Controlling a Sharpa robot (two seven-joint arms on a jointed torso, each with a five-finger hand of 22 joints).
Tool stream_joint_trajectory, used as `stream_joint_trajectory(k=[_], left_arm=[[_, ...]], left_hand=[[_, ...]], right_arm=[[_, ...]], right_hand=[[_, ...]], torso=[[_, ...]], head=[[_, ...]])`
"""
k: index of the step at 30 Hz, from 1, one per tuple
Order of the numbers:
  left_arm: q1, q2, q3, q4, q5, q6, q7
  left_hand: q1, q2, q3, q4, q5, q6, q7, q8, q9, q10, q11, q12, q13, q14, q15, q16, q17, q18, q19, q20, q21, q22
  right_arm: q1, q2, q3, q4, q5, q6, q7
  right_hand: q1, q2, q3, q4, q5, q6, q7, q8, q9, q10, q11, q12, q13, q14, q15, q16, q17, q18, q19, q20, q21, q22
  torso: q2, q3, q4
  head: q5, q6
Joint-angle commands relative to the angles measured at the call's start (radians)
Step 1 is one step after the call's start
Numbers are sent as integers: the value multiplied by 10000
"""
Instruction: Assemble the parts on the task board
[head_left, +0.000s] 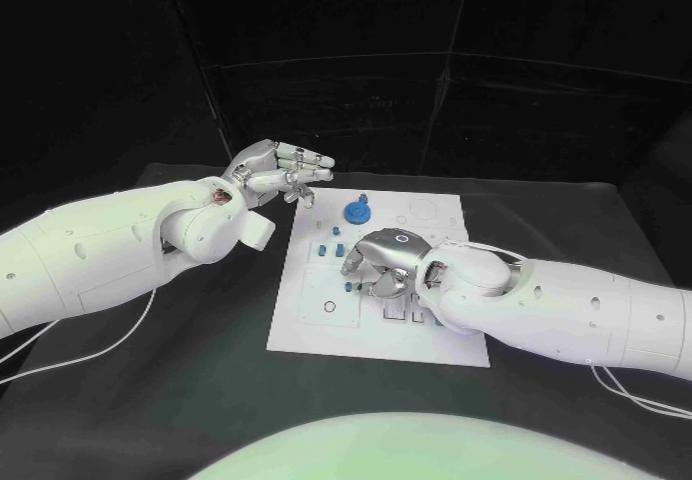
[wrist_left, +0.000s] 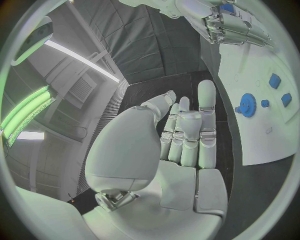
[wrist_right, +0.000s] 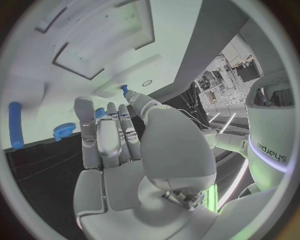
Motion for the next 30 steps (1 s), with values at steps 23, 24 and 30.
stream_joint_trajectory(k=[23,24,30], left_arm=[[-5,-86,-201,-59,45,179,4],[-6,-82,-211,-63,45,181,5],[-8,-61,-247,-71,45,197,5]], left_hand=[[41,55,-2,-56,34,-43,32,-15,3,-83,24,56,17,-80,2,-18,-18,128,-37,70,-38,-14],[41,55,-2,-56,34,-43,32,-15,3,-83,24,56,17,-80,2,-18,-18,128,-37,70,-38,-14],[41,55,-2,-56,34,-43,32,-15,3,-83,24,56,17,-80,2,-18,-18,128,-37,70,-38,-14]], right_arm=[[1020,-2827,82,951,1779,477,-322],[1030,-2818,82,916,1665,520,-343],[1053,-2669,81,714,1170,964,-460]], right_hand=[[-12,-20,-2199,140,-128,-1110,-319,-59,-27,-1006,31,425,-22,-348,104,-377,-1021,282,-781,63,-913,-1307],[4,-9,-2228,140,-134,-1110,-321,-58,-26,-1015,32,436,-21,-350,106,-377,-1026,283,-782,64,-918,-1313],[311,199,-2578,101,-156,-1040,-337,-39,-14,-1018,16,672,-3,-327,107,-311,-1008,287,-733,59,-928,-1311]], torso=[[-22,6,-11],[-21,9,-9],[-5,-6,-11]], head=[[-256,393],[-263,400],[-273,413]])
